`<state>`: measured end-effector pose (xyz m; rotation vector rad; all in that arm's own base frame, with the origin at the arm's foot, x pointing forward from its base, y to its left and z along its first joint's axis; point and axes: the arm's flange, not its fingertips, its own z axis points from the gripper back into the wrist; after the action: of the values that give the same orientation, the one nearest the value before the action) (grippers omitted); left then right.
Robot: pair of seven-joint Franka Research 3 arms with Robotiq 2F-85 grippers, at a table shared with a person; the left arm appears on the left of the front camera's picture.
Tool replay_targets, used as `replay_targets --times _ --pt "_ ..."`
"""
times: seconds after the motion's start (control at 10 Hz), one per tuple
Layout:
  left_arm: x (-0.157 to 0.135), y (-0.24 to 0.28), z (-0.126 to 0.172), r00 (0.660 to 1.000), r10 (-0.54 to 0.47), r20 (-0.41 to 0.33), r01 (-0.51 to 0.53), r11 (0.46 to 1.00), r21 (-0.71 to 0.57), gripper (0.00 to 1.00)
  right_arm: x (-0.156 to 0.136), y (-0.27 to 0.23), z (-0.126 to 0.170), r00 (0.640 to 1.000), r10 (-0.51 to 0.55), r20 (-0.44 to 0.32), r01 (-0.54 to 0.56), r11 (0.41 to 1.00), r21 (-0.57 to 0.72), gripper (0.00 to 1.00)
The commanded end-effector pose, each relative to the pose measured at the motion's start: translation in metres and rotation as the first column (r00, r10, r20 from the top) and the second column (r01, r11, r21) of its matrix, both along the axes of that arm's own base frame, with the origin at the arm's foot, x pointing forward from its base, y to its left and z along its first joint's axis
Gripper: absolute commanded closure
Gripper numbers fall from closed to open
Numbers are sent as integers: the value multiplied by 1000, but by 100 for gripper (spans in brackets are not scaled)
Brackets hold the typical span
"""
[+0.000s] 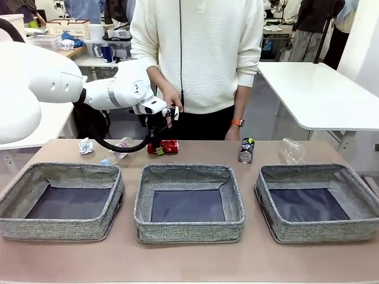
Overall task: Sort the waste into the appropriate baskets.
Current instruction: Pick up the waste item pointed out by the person.
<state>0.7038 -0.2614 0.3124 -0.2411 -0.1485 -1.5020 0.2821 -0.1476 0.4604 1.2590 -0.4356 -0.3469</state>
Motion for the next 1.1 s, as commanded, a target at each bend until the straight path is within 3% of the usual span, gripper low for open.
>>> replay_targets --times 0.0,0.2,0.7,0.8,0.9,1.0 --pt "-3 7 4 1000 -17 -7 17 999 -28 85 2 0 3 1000 -4 15 4 1000 21 0" --pt "-5 9 6 1000 -13 -5 13 1000 -25 100 2 0 3 1000 -4 15 4 1000 21 0" --pt "-13 15 14 1000 6 -10 -6 1000 -11 100 2 0 3 1000 -4 15 4 1000 21 0" --pt "-19 17 20 995 46 -91 -43 998 35 100 2 0 3 1000 -4 15 4 1000 21 0" --pt "-33 19 39 970 189 -152 -180 981 72 100 2 0 3 1000 -4 15 4 1000 21 0" --pt "-61 24 71 949 239 -207 -233 971 53 100 2 0 3 1000 -4 15 4 1000 21 0"
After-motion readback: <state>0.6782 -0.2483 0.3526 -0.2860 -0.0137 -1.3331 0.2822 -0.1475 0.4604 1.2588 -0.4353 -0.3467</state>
